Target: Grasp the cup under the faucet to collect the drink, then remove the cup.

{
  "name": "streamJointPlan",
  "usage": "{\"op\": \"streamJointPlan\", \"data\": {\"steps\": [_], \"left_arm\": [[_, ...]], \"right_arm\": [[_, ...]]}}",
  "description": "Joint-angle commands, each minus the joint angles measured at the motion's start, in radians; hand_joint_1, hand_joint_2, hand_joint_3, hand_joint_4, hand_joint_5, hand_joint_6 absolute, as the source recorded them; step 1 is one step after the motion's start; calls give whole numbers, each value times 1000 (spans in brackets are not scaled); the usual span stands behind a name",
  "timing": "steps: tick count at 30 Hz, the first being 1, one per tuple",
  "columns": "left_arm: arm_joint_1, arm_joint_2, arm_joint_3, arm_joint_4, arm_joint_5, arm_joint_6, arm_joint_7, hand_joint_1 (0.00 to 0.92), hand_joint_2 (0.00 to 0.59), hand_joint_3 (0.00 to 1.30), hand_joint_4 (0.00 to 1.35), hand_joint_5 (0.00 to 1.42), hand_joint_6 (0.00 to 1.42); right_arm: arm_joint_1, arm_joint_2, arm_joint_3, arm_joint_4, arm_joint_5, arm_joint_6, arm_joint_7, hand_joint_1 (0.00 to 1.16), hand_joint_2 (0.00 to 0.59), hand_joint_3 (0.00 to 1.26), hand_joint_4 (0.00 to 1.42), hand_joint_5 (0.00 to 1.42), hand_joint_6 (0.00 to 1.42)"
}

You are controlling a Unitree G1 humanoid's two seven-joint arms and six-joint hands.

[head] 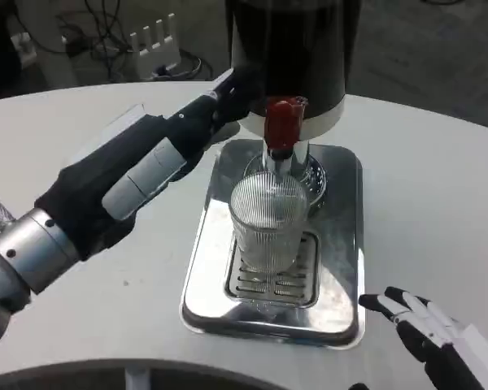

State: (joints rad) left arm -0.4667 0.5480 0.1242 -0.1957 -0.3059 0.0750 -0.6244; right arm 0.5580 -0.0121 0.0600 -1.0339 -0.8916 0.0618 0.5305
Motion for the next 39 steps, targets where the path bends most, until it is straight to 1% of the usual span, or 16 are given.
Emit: {"op": "streamJointPlan", "data": {"steps": [1,4,7,11,13,16,19,29,34,39], "left_arm": [[-22,-9,21,41,-15,-19,-5,0,0,0,0,0,0],[-42,-16,27,69,-21,-25,-9,0,0,0,0,2,1],[-75,-11,28,105,-31,-17,-24,0,0,0,0,31,28],[-117,-10,20,154,-42,-8,-47,0,0,0,10,109,85],[-138,-9,15,175,-49,-2,-62,0,0,0,41,135,109],[-162,-7,12,198,-58,8,-84,0,0,54,108,200,177],[-183,-4,9,208,-59,19,-105,0,0,86,144,240,220],[-221,-2,3,234,-29,8,-110,0,0,101,160,257,225],[-237,-2,-4,251,-10,-1,-104,0,0,106,137,249,220],[-257,-29,-33,301,25,-31,-94,0,0,130,126,240,208]], "right_arm": [[9,-6,6,-12,1,11,-14,603,454,135,31,0,0],[12,-9,5,-12,1,12,-16,605,454,135,31,0,0],[12,-8,12,-10,-2,13,-17,607,455,136,31,0,0],[10,-9,17,-8,-4,15,-21,608,455,136,31,0,0],[9,-11,15,-9,-3,18,-23,609,455,136,31,0,0],[11,-15,10,-10,2,21,-26,610,455,136,31,0,0],[14,-18,12,-8,5,22,-29,611,455,136,31,0,0],[10,-27,11,-6,9,31,-31,611,455,136,31,0,0],[5,-31,19,-4,8,35,-35,611,455,136,31,0,0],[4,-37,19,-5,9,40,-37,612,455,136,35,0,0]]}}
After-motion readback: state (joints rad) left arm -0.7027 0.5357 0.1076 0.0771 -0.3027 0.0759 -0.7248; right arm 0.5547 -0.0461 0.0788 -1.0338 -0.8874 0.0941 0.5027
